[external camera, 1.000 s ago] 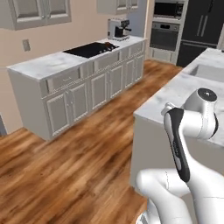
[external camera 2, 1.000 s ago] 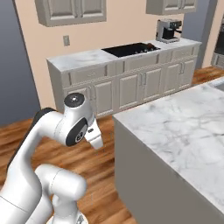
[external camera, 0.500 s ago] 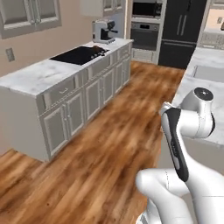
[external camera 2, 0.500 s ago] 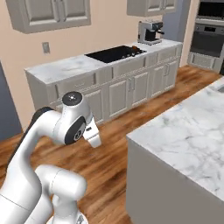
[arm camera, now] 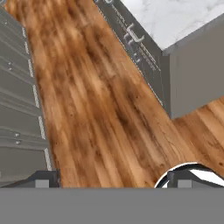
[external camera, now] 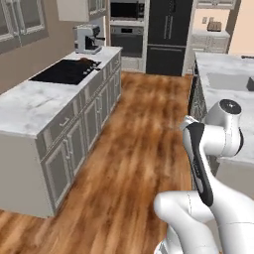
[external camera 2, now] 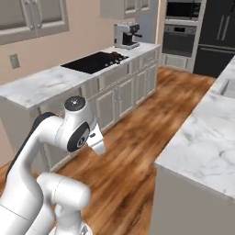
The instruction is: Take the chicken drumsticks from the pan and place one on each plate on the dining counter.
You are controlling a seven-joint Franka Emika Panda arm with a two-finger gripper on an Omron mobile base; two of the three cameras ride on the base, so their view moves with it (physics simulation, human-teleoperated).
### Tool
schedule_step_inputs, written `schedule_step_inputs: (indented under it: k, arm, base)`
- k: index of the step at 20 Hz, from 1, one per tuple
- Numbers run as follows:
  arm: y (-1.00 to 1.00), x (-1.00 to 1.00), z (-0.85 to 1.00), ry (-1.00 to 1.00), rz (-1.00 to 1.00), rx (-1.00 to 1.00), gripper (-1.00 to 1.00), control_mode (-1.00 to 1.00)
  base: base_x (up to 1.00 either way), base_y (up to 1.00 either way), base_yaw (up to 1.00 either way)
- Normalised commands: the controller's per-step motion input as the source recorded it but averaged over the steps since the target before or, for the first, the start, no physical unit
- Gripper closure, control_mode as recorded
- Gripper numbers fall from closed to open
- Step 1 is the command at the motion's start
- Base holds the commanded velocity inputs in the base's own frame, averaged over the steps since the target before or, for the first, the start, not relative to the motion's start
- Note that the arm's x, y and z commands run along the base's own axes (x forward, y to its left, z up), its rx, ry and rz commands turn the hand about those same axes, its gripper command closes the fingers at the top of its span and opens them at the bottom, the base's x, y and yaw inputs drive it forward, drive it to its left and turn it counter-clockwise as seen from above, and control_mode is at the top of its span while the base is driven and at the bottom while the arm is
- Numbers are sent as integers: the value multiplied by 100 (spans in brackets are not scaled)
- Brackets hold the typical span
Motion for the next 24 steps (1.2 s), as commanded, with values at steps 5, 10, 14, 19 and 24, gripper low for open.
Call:
schedule_step_inputs:
  k: [5, 10, 14, 19, 24]
  arm:
    - [0, 0, 0, 0, 0, 0, -100, 100]
    - [0, 0, 0, 0, 0, 0, -100, 100]
    - [0, 0, 0, 0, 0, 0, -100, 100]
    - [0, 0, 0, 0, 0, 0, -100, 100]
    - [0, 0, 0, 0, 0, 0, -100, 100]
  base:
    - [100, 93, -47]
    - [100, 88, -46]
    - [100, 97, -32]
    - [100, 48, -7]
    - [100, -7, 12]
